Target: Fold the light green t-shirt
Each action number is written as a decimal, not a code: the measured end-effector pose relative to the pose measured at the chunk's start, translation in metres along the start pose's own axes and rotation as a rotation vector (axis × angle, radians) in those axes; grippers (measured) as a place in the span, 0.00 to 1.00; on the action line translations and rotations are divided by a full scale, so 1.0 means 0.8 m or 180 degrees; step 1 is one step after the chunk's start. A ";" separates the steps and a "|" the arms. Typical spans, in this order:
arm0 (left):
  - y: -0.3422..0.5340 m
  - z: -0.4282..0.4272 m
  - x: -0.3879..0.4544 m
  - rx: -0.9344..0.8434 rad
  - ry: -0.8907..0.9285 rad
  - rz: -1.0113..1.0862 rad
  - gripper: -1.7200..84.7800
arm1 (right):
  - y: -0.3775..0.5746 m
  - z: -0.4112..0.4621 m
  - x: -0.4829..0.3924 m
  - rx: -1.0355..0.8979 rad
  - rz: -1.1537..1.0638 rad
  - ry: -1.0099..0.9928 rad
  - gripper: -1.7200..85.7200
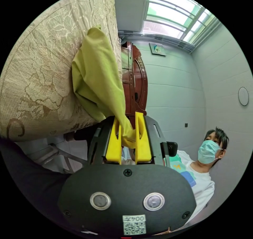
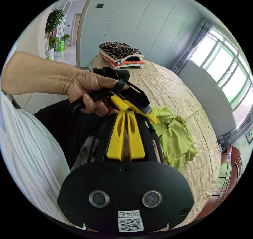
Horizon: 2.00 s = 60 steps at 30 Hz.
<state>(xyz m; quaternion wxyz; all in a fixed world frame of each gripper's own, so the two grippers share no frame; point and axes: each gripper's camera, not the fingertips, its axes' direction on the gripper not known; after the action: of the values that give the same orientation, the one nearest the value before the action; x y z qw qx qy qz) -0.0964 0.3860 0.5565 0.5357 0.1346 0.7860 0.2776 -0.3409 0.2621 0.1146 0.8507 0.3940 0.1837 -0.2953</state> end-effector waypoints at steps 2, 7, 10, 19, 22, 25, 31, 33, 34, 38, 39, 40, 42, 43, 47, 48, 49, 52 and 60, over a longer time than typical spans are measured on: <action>-0.005 -0.001 0.004 0.0095 -0.0022 -0.0021 0.09 | 0.012 -0.010 0.006 0.0048 0.0062 -0.0049 0.05; -0.021 -0.008 0.030 0.0213 -0.0086 0.0096 0.08 | 0.103 -0.064 0.071 0.0085 0.0967 -0.0045 0.08; -0.025 -0.018 0.054 0.0286 -0.0031 0.0213 0.08 | 0.245 -0.095 0.182 -0.0257 0.2506 0.0220 0.13; -0.017 -0.018 0.073 0.0231 -0.0123 0.0234 0.08 | 0.574 -0.064 0.386 -0.0580 0.4972 -0.1049 0.24; -0.012 -0.014 0.070 0.0262 -0.0070 0.0193 0.08 | 0.594 0.000 0.422 -0.1049 0.4974 -0.1371 0.24; -0.009 -0.011 0.071 0.0261 -0.0056 0.0183 0.08 | 0.589 0.020 0.441 -0.1607 0.4665 -0.1029 0.08; -0.036 -0.037 0.150 0.0621 0.0261 0.0634 0.08 | 0.531 -0.139 0.498 0.0516 0.4165 -0.1403 0.02; -0.058 -0.044 0.209 0.0682 0.0285 0.0934 0.08 | 0.509 -0.211 0.515 0.1144 0.3918 -0.1288 0.02; -0.072 -0.048 0.256 0.0738 0.0314 0.1154 0.08 | 0.496 -0.264 0.524 0.1620 0.3762 -0.1220 0.01; -0.107 -0.063 0.450 0.0887 0.0743 0.2031 0.07 | 0.460 -0.423 0.531 0.2851 0.3258 -0.0845 0.01; -0.109 -0.064 0.480 0.0897 0.0771 0.2168 0.07 | 0.445 -0.467 0.528 0.3047 0.3075 -0.0671 0.01; -0.110 -0.066 0.536 0.0907 0.0754 0.2402 0.07 | 0.427 -0.505 0.522 0.3086 0.2899 -0.0425 0.01; -0.106 -0.064 0.607 0.0906 0.0628 0.2662 0.07 | 0.407 -0.539 0.508 0.3016 0.2790 -0.0065 0.01; -0.099 -0.062 0.638 0.0935 0.0475 0.2743 0.08 | 0.404 -0.545 0.496 0.2991 0.2727 0.0071 0.01; -0.065 -0.068 0.615 0.1064 0.0282 0.2621 0.08 | 0.442 -0.501 0.450 0.2907 0.2586 -0.0026 0.01; -0.060 -0.071 0.595 0.1078 0.0322 0.2519 0.08 | 0.470 -0.465 0.433 0.2853 0.2677 -0.0165 0.01; -0.050 -0.078 0.547 0.1129 0.0397 0.2316 0.08 | 0.501 -0.419 0.416 0.2708 0.2842 -0.0289 0.01; -0.020 -0.097 0.406 0.1373 0.0435 0.1689 0.07 | 0.587 -0.261 0.377 0.2031 0.3584 -0.0710 0.01; 0.052 -0.085 0.163 0.1818 0.0448 0.0531 0.06 | 0.699 0.054 0.304 0.0798 0.4832 -0.1289 0.03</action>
<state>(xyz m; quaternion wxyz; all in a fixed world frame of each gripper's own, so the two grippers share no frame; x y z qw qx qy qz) -0.2133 0.4661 0.4993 0.3957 0.3243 0.8537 0.0971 0.2091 0.4297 0.3229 0.7858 0.4430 -0.3278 0.2808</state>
